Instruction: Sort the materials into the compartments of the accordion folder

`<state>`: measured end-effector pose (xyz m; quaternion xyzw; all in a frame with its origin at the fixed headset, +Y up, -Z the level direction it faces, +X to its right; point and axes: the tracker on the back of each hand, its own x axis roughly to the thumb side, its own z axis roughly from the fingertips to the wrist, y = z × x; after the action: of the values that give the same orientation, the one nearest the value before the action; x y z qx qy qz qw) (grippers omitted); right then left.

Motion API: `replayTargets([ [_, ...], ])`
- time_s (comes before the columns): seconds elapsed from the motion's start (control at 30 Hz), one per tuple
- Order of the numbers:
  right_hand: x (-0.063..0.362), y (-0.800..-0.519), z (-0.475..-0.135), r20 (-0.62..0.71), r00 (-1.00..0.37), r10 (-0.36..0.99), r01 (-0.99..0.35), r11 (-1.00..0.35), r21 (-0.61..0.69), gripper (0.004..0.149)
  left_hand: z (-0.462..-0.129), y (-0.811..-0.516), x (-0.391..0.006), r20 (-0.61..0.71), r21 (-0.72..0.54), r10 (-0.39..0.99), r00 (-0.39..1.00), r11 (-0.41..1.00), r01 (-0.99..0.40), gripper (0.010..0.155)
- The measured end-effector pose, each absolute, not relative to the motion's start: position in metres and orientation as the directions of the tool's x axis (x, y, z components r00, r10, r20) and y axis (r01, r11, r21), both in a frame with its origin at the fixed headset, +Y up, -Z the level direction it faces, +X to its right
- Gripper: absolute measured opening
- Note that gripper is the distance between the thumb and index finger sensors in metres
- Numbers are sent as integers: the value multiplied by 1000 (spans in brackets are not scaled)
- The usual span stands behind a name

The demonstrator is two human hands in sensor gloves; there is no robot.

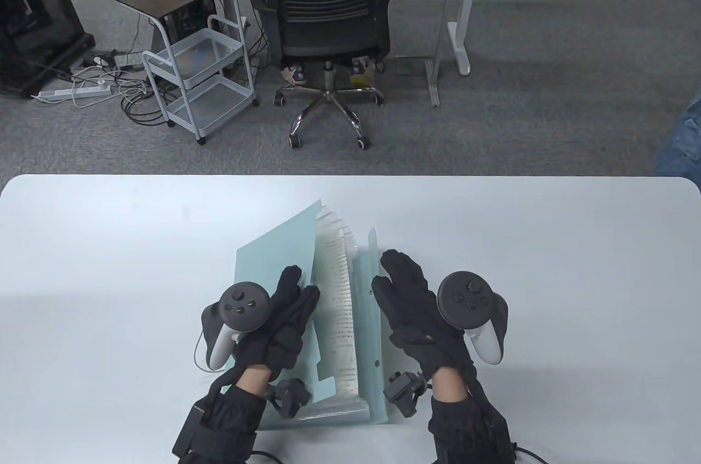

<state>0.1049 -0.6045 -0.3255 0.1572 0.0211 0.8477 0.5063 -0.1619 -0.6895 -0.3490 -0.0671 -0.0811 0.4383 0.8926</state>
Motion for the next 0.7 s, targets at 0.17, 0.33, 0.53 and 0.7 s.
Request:
replayTargets([
  [0.17,105,-604,-325,246,-435,866,-853,-484,196,60,-349,-693,-158,75,-199,787,612,613,-764,69],
  [0.33,105,-604,-325,249,-425,870,-856,-476,200,60,-348,-694,-158,58,-199,797,601,599,-775,69],
  [0.53,106,-604,-324,254,-419,871,-858,-472,203,61,-347,-697,-153,50,-203,784,619,615,-762,69],
  [0.7,106,-604,-324,256,-416,872,-860,-469,200,60,-347,-698,-151,35,-217,795,606,598,-772,69],
])
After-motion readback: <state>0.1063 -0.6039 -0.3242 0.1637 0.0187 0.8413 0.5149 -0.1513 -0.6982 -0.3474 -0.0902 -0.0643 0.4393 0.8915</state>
